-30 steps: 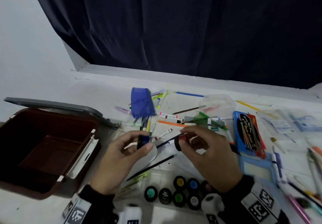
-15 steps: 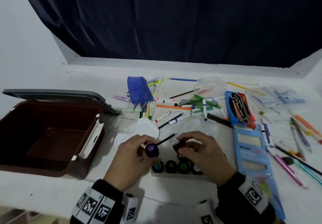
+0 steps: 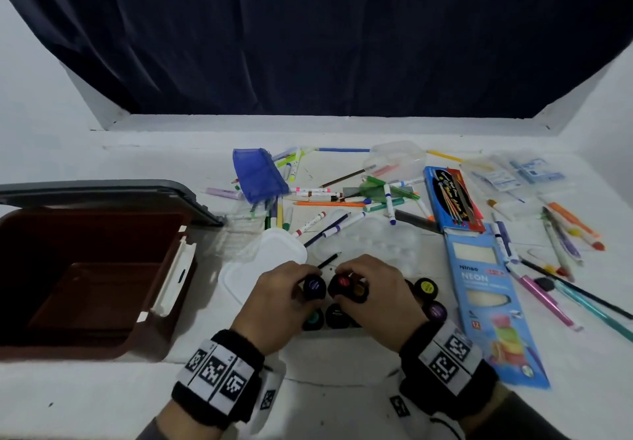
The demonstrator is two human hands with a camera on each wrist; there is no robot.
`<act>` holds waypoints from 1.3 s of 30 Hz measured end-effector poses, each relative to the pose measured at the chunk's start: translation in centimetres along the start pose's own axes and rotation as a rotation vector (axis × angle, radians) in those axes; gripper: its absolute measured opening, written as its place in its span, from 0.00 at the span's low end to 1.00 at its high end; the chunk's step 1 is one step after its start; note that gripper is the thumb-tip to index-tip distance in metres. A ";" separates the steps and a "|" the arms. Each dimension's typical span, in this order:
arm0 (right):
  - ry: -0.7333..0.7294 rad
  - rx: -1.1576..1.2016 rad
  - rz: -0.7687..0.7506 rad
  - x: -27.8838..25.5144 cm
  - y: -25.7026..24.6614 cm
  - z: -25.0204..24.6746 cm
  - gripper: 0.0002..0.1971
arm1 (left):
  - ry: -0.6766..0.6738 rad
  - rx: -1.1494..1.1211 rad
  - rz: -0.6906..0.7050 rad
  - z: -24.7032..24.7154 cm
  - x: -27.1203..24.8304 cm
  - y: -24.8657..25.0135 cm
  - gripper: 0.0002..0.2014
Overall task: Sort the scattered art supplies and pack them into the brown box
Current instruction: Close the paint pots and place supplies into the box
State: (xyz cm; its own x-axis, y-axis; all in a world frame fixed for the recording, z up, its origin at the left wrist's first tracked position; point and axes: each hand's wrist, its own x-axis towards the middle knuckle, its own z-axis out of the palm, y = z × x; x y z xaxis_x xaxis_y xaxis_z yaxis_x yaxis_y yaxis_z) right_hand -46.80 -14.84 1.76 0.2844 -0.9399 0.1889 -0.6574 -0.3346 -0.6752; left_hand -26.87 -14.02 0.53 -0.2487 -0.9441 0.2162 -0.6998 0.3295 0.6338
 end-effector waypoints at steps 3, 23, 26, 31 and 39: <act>-0.073 -0.063 -0.023 0.3 -0.1 -0.3 0.15 | -0.025 0.034 0.006 -0.1 0.4 -0.1 0.19; -0.482 -0.468 0.050 -0.8 3.6 -7.6 0.35 | -0.300 0.141 -0.065 -0.6 -0.6 -0.6 0.43; -0.560 -0.523 0.080 -1.4 6.0 -8.6 0.45 | -0.309 0.160 -0.043 0.0 -0.9 -1.3 0.45; -0.529 -0.527 0.029 -1.5 7.4 -7.8 0.44 | -0.349 0.269 -0.054 0.6 0.1 -0.7 0.46; -0.511 -0.554 0.027 -1.6 7.4 -8.0 0.41 | -0.341 0.353 -0.039 0.6 0.5 0.4 0.43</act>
State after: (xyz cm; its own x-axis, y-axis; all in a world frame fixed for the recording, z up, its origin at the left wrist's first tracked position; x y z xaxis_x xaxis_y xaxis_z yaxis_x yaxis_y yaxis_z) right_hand -57.67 -16.39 2.22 0.4626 -0.8451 -0.2681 -0.8852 -0.4237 -0.1920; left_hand -27.67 -14.41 0.44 -0.3816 -0.9194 -0.0951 -0.8825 0.3318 0.3334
